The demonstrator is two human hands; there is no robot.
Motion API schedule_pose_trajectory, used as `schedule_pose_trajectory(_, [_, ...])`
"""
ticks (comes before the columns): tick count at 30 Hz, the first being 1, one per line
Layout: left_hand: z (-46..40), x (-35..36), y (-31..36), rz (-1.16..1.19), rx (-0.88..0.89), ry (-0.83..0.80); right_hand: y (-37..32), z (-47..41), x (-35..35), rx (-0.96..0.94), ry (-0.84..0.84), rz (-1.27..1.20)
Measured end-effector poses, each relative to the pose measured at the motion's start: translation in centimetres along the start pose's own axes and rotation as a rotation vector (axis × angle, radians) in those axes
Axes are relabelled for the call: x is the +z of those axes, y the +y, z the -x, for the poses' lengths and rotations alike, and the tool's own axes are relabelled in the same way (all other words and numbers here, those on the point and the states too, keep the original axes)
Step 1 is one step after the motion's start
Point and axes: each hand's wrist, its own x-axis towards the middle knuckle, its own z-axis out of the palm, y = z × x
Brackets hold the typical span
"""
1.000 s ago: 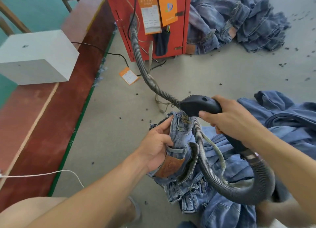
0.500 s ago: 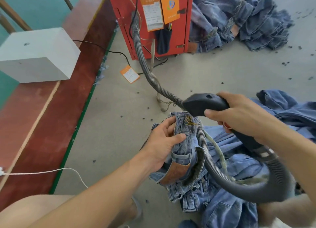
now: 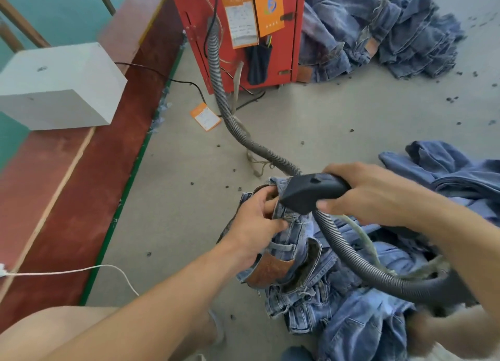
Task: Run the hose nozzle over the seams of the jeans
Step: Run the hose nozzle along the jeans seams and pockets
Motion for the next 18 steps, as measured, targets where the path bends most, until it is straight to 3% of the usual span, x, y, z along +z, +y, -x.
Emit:
schedule_pose_trajectory(6, [0.3, 0.2, -0.6, 0.033, 0.027, 0.011, -0.5, -1.5, 0.3, 0.048, 0.174, -0.172])
schedule_pose_trajectory(9, [0.2, 0.1, -0.3, 0.136, 0.025, 0.014, 0.7, -0.6, -1.3, 0.037, 0.097, -0.250])
schedule_pose_trajectory(13, [0.2, -0.1, 0.1, 0.253, -0.044, -0.011, 0.4, -0.6, -0.9, 0.041, -0.023, -0.173])
schedule_pose_trajectory(18, [0.0, -0.6, 0.1, 0.301, -0.140, -0.036, -0.1, -1.9, 0.6, 0.033, 0.123, -0.198])
